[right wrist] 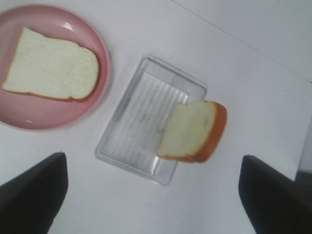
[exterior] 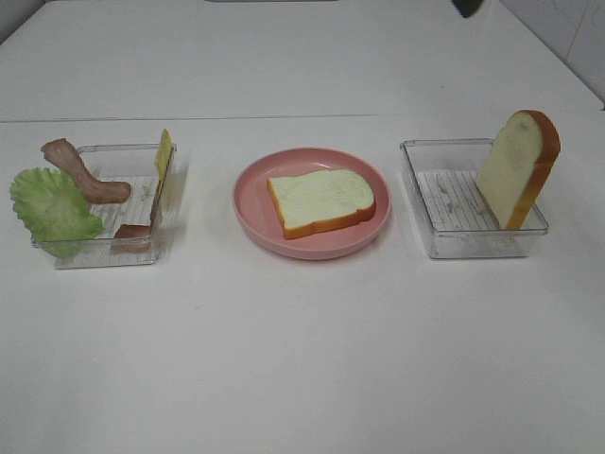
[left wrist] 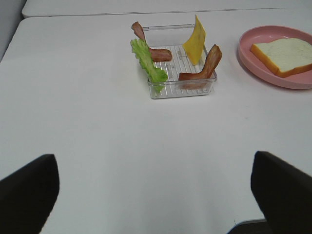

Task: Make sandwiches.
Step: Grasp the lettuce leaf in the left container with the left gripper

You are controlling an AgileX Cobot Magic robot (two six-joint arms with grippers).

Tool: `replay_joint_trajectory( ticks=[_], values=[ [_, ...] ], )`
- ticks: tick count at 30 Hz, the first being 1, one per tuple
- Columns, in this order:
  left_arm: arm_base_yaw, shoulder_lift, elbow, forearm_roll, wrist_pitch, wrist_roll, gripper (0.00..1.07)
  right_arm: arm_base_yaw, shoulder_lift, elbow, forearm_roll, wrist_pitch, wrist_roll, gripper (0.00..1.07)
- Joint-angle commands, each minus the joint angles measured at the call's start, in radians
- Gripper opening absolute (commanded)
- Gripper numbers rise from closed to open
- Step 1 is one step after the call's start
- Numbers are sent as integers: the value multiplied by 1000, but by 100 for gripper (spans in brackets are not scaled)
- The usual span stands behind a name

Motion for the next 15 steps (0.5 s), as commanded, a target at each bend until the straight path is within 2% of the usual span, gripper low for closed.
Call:
replay_joint_trajectory(
  ticks=[1,2,3,5,6,8,9,10,11,13,15],
  values=[
    [2,-13,2,2,-4,-4,101,-3,-107,139,-62,119,59,92],
    [2,-13,2,2,-4,-4,101,-3,-107,139,-62,119,59,92],
    [2,-13,2,2,-4,-4,101,-3,-162,209,-63,119,79,92],
    [2,-13,2,2,-4,-4,101,-3,-191,247,-60,119,90,92],
    [2,-13,2,2,-4,-4,101,-3,-244,317,-46,119,101,92],
    [2,-13,2,2,-4,-4,101,-3,-270,349,-37,119,101,92],
    [2,-13,2,2,-4,-4,101,-3,-323,428,-2,119,103,92],
    [2,-13,2,2,-4,-4,101,-3,-323,428,-2,119,103,92],
    [2,-13,2,2,-4,-4,101,-3,-364,505,35,119,93,92],
    [2,-13,2,2,-4,-4,101,-3,-387,543,59,119,82,92],
    [2,-13,2,2,-4,-4,101,-3,-444,636,127,117,47,92]
  ],
)
